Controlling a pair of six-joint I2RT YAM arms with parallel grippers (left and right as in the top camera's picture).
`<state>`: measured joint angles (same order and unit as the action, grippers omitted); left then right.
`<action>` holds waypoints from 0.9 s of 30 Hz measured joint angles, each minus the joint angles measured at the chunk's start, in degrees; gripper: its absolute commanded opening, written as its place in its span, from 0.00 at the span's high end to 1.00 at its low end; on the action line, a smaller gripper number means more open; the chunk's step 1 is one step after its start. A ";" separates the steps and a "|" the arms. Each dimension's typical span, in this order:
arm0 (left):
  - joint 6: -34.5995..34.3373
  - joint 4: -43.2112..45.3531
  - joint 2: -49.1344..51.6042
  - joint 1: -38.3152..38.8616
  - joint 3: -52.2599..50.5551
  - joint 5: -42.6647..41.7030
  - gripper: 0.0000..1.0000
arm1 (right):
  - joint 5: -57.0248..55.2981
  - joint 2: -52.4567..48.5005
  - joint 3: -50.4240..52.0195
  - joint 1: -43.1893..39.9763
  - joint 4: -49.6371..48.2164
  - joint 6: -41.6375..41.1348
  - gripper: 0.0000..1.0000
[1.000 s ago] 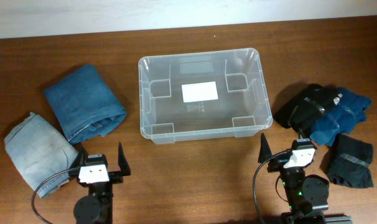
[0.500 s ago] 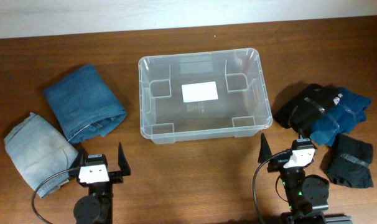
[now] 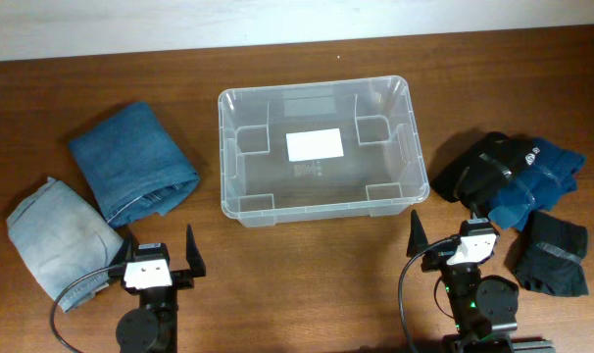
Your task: Pack container
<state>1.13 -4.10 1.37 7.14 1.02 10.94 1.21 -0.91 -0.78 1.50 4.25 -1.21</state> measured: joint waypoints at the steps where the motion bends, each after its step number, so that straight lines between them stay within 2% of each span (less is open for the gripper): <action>1: 0.00 0.00 0.00 0.00 0.00 0.00 0.01 | 0.02 0.00 0.00 0.00 0.00 -0.02 0.02; 18: -0.20 0.02 0.00 0.00 0.02 -0.20 0.01 | 0.57 0.00 -0.17 0.00 0.72 -0.76 0.01; 20: -1.33 -2.34 0.24 0.00 1.53 -0.66 0.01 | 0.52 -0.17 -1.14 0.00 2.49 -1.44 0.02; 22: -1.88 -4.17 1.42 0.00 4.09 -1.07 0.01 | -0.17 -2.27 -4.48 -0.02 7.23 -1.90 0.01; 24: -2.45 -6.14 5.60 0.00 10.47 -1.46 0.01 | -2.56 -8.92 -12.02 -0.09 12.79 -2.67 0.02; 27: -2.69 -11.32 21.14 0.00 26.05 -2.99 0.01 | -5.05 -23.74 -26.82 -1.81 19.52 -3.85 0.02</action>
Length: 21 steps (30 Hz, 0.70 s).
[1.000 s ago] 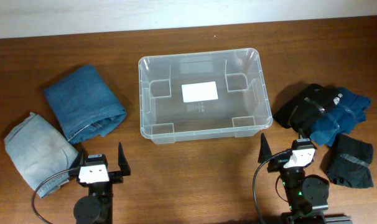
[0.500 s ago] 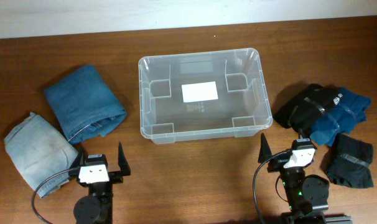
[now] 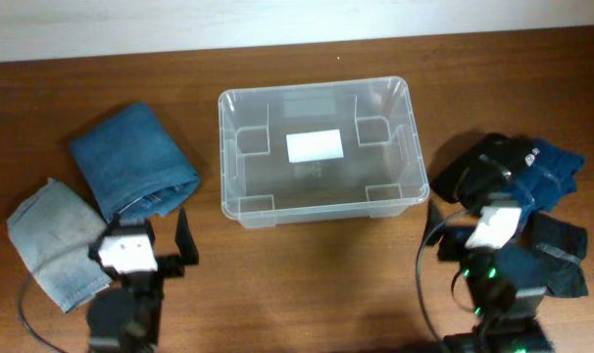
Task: Pack container
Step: 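Reach the right gripper to the black folded garment and grasp it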
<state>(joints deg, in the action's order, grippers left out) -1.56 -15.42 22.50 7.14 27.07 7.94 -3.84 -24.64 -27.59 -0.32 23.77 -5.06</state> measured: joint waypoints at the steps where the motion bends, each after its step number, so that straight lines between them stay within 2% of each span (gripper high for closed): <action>1: -0.02 -1.77 3.89 0.00 3.56 -0.22 0.01 | -0.15 -4.68 -4.79 -0.90 2.78 -0.24 0.02; 3: 0.00 -7.39 15.72 0.00 14.29 -0.66 0.01 | -0.35 -19.02 -19.63 -4.07 10.51 -0.61 0.02; 7: -0.02 -18.93 29.92 0.00 26.71 -0.94 0.01 | 1.66 -36.48 -39.08 -9.57 26.38 -0.72 0.02; 8: 0.00 -21.68 34.51 0.00 30.86 -1.11 0.01 | 2.67 -43.60 -46.16 -12.09 29.62 -0.74 0.02; 11: 0.00 -27.96 42.45 0.00 37.94 -2.10 0.01 | 3.78 -53.44 -55.06 -15.93 38.27 -0.33 0.02; 13: 0.00 -29.62 46.45 -0.04 40.98 -2.75 0.01 | 4.85 -61.35 -59.14 -19.87 40.13 -0.24 0.01; 18: 0.00 -30.88 50.12 -0.04 41.53 -3.48 0.01 | 11.65 -75.08 -59.49 -28.26 40.39 0.07 0.02; 21: 0.00 -30.86 50.51 -0.04 41.53 -3.48 0.01 | 16.02 -79.38 -59.49 -30.88 38.75 0.72 0.02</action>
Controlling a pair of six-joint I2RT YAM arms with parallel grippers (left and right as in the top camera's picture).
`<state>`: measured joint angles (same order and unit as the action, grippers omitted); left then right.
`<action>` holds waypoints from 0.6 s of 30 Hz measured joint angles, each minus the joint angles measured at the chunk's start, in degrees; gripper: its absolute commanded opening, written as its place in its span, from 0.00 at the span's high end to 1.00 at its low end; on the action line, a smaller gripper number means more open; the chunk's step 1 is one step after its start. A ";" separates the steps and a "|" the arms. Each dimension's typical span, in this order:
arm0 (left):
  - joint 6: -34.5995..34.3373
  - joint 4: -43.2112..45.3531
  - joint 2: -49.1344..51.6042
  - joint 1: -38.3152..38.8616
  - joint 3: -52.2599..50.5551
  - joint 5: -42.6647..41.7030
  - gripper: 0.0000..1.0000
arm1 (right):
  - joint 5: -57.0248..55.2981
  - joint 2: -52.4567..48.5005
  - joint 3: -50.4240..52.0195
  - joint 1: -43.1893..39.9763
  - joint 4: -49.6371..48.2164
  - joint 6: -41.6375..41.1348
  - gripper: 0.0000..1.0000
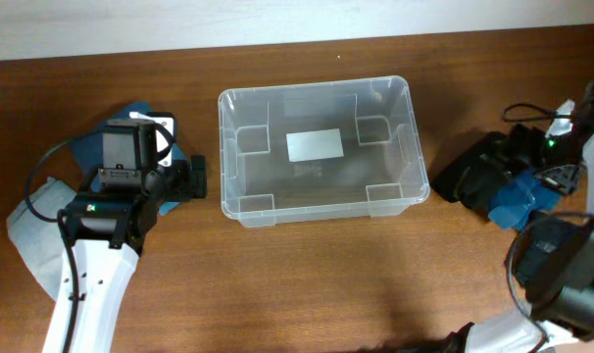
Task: Pack container
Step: 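Reach the right gripper to the black folded garment and grasp it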
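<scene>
The clear plastic container (224, 157) sits mid-table, holding nothing but a white label on its floor. My left arm reaches over the folded dark blue jeans (86, 149) and hides most of them. Its gripper (191, 176) hangs at the jeans' right edge, close to the container's left wall, and the fingers' spacing is unclear. My right arm stretches over the pile of black (471, 173) and blue (518, 199) clothes on the right. The right gripper (532, 116) is above the pile's far side, its fingers unreadable.
Folded light blue jeans (23, 221) lie at the left edge, partly under my left arm. The right arm's base (562, 265) covers the near right corner. Bare wooden tabletop (317, 284) lies in front of the container.
Both arms have moved away from the near edge. The left gripper is now over the dark jeans. The right one has swung out over the clothes pile at the right.
Both arms first rested at the near edge with fingers spread, jeans on the left and clothes on the right untouched. Then both had lifted a little forward. Now each reaches over its own pile, and the container is unchanged.
</scene>
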<state>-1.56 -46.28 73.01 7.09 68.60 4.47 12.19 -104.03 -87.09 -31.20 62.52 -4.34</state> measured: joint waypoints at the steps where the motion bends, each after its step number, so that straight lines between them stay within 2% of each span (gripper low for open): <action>1: 0.00 0.04 0.00 0.00 0.00 0.00 0.01 | 0.57 -0.44 0.00 -0.13 -0.17 0.13 0.04; 5: 0.00 0.22 0.02 0.00 0.00 -0.02 0.01 | 7.32 -4.33 0.66 0.57 -3.87 1.51 0.19; 6: 0.00 0.17 0.00 0.00 0.00 -0.02 0.01 | 7.93 -5.01 1.25 1.01 -4.59 1.53 0.25; 7: 0.00 0.20 0.00 0.00 0.00 0.00 0.01 | 8.37 -5.86 1.97 1.60 -5.51 1.68 0.39; 8: 0.00 0.20 0.00 0.00 0.00 -0.02 0.01 | 8.61 -7.32 2.73 2.43 -6.25 1.77 0.48; 12: 0.00 0.20 0.00 0.00 0.00 -0.02 0.00 | 8.98 -9.86 3.54 4.24 -7.89 1.75 0.67; 14: 0.00 0.22 0.00 0.00 0.00 -0.02 0.01 | 9.53 -9.94 3.65 5.01 -8.28 1.75 0.70; 15: 0.00 0.22 0.00 0.00 0.00 -0.02 0.00 | 9.92 -9.94 3.87 5.44 -8.39 1.84 0.56; 16: 0.00 0.20 0.00 0.00 0.00 -0.02 0.01 | 10.05 -9.94 3.91 5.55 -8.39 1.81 0.48; 17: 0.00 0.22 0.00 0.00 0.00 -0.02 0.01 | 10.03 -9.94 3.91 5.57 -8.33 1.77 0.48; 18: 0.00 0.22 0.00 0.00 0.00 -0.02 0.01 | 10.03 -9.94 3.91 5.57 -8.11 2.01 0.57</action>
<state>-1.56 -46.06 73.01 7.09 68.60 4.45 22.22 -113.97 -83.18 -25.63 54.41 -2.33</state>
